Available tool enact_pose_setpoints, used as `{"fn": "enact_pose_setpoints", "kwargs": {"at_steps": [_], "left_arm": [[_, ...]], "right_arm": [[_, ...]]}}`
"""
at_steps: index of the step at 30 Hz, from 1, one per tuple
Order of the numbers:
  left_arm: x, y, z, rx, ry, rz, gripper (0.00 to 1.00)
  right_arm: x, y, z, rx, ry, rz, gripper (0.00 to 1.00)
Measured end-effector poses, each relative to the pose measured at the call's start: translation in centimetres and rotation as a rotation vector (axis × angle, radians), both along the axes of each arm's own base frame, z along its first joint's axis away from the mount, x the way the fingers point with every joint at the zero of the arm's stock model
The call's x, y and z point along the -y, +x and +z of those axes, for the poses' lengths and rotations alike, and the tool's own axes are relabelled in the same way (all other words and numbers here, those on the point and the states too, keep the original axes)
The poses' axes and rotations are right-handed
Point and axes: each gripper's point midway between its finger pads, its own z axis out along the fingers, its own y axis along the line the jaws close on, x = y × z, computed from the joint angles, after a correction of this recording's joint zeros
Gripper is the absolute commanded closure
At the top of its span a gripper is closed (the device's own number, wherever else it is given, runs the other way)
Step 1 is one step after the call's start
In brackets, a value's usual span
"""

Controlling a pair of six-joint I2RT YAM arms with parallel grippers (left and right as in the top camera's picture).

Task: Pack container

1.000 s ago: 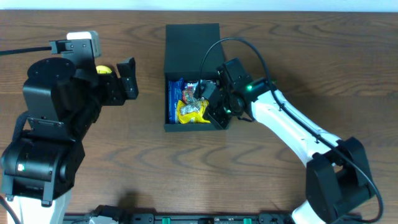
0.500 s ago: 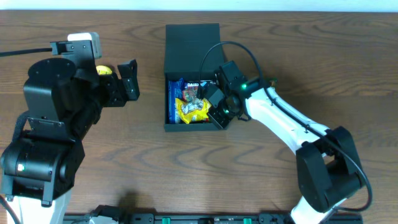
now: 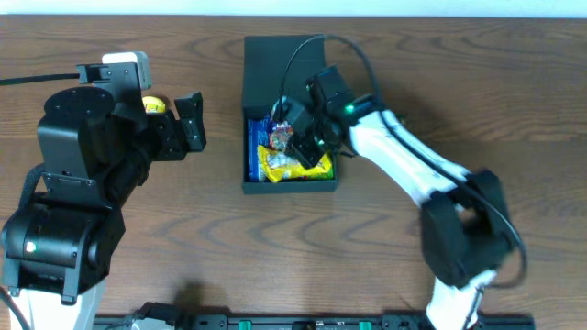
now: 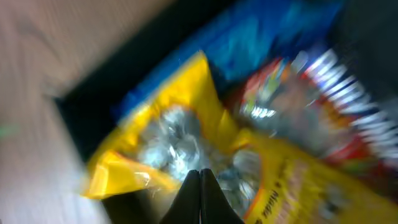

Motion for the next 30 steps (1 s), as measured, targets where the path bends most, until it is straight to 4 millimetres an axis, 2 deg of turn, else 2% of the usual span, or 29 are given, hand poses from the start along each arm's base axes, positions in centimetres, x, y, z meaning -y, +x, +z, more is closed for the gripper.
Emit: {"fn": "enact_pose_setpoints", "kwargs": {"at_steps": [1, 3, 9, 11, 14, 17, 18, 19, 22, 23, 24, 26, 27, 28, 30], "left_arm": [[0.0, 0.0, 0.0, -0.001, 0.0, 0.0, 0.05], [0.0, 0.0, -0.1, -0.003, 0.001, 0.0, 0.05], [0.0, -0.1, -0.2, -0.008, 0.002, 0.0, 0.05], [0.0, -0.1, -0.2, -0.008, 0.006, -0.001, 0.05], [-0.1, -0.1, -0.3, -0.006, 0.035, -0.012, 0.05], [-1.6, 0.1, -1.3, -0.037, 0.114, 0.048, 0.05], [-2.8, 0.6, -2.3, -0.065, 0.164, 0.098, 0.05], [-3.5, 1.0, -3.2, -0.089, 0.194, 0.13, 0.05], [-5.6, 3.3, -7.8, -0.199, 0.315, 0.189, 0.05], [-6.2, 4.2, -9.5, -0.239, 0.36, 0.186, 0.05], [-6.8, 5.3, -11.7, -0.284, 0.418, 0.171, 0.05], [-8.1, 7.4, -16.6, -0.387, 0.539, 0.111, 0.05], [-8.7, 8.1, -18.0, -0.416, 0.572, 0.096, 0.05], [-9.8, 9.6, -19.9, -0.433, 0.601, 0.09, 0.05], [-12.0, 11.5, -22.1, -0.452, 0.603, 0.099, 0.05]], "right_arm": [[0.1, -0.5, -1.1, -0.036, -0.014, 0.001, 0.99], [0.2, -1.1, -1.9, -0.081, -0.019, 0.003, 0.99], [0.6, -1.5, -1.3, -0.093, -0.029, 0.001, 0.99], [0.6, -1.0, 0.0, -0.061, -0.021, -0.004, 0.99], [0.5, 0.5, 4.6, 0.046, 0.029, -0.017, 0.99], [1.0, 2.2, 10.5, 0.19, 0.1, -0.047, 0.99], [1.8, 2.9, 13.4, 0.257, 0.133, -0.068, 0.99], [2.7, 3.3, 15.2, 0.297, 0.149, -0.089, 0.98], [6.3, 4.5, 19.2, 0.389, 0.175, -0.172, 0.98], [7.2, 4.7, 19.7, 0.4, 0.175, -0.194, 0.93], [8.5, 5.0, 20.0, 0.405, 0.168, -0.224, 0.69], [10.6, 5.5, 19.7, 0.385, 0.148, -0.275, 0.35], [11.0, 5.5, 19.4, 0.373, 0.14, -0.289, 0.12], [11.7, 5.4, 19.1, 0.356, 0.129, -0.3, 0.01], [12.5, 5.3, 18.8, 0.337, 0.118, -0.314, 0.01]]}}
